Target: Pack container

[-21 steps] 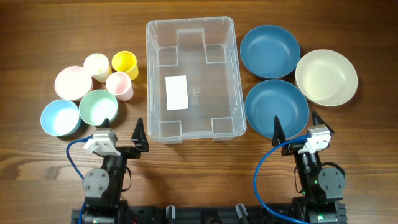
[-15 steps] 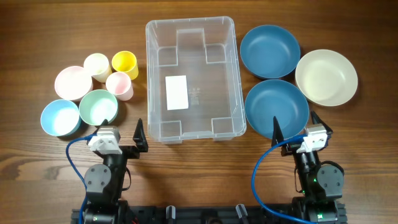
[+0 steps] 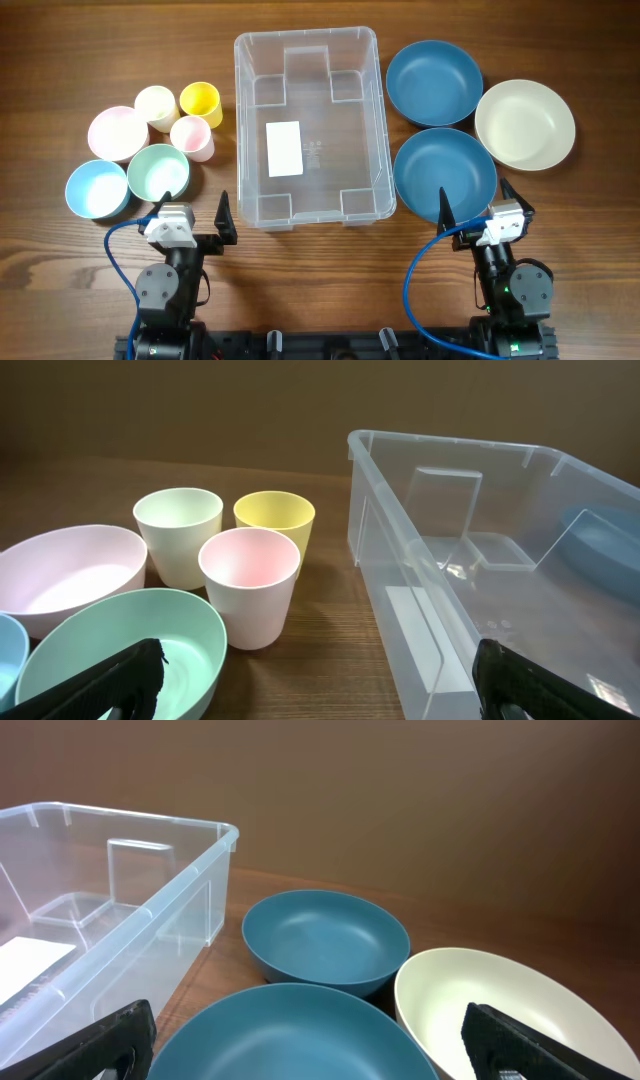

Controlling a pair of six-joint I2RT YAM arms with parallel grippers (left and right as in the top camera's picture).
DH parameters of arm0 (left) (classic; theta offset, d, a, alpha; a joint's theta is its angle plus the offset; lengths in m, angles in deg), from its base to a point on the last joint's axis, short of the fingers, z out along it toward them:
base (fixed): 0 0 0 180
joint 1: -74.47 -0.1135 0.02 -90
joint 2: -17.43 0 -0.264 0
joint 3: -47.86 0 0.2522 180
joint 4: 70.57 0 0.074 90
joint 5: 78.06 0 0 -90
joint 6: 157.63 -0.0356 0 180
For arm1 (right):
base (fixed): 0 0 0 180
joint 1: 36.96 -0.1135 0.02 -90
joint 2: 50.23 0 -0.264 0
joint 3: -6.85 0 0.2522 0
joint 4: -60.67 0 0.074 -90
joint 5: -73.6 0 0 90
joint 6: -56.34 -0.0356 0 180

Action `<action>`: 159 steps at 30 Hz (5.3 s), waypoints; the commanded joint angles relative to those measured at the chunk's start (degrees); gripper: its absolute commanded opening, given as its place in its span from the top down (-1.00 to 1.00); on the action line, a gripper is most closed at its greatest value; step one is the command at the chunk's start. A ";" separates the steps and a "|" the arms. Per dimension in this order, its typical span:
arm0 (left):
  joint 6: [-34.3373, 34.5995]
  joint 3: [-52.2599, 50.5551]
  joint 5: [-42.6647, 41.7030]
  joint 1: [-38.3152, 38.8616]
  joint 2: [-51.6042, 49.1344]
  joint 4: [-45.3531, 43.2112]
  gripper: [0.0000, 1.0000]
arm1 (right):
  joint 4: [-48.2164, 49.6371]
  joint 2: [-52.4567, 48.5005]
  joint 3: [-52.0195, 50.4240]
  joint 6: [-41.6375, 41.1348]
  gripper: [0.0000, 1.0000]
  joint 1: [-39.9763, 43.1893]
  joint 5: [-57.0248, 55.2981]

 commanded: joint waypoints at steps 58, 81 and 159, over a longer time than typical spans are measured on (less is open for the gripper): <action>-1.18 -0.37 0.79 -0.20 0.00 -0.20 -0.99 | 0.13 -0.39 -0.02 0.72 -0.99 -0.35 -0.39; -1.18 -0.37 0.79 -0.20 0.00 -0.22 -0.99 | 0.13 -0.39 -0.02 0.72 -1.00 -0.35 -0.39; -1.16 -0.37 0.79 -0.20 -0.37 -0.22 -1.00 | -42.88 -65.29 53.22 -14.40 -1.00 11.21 -4.22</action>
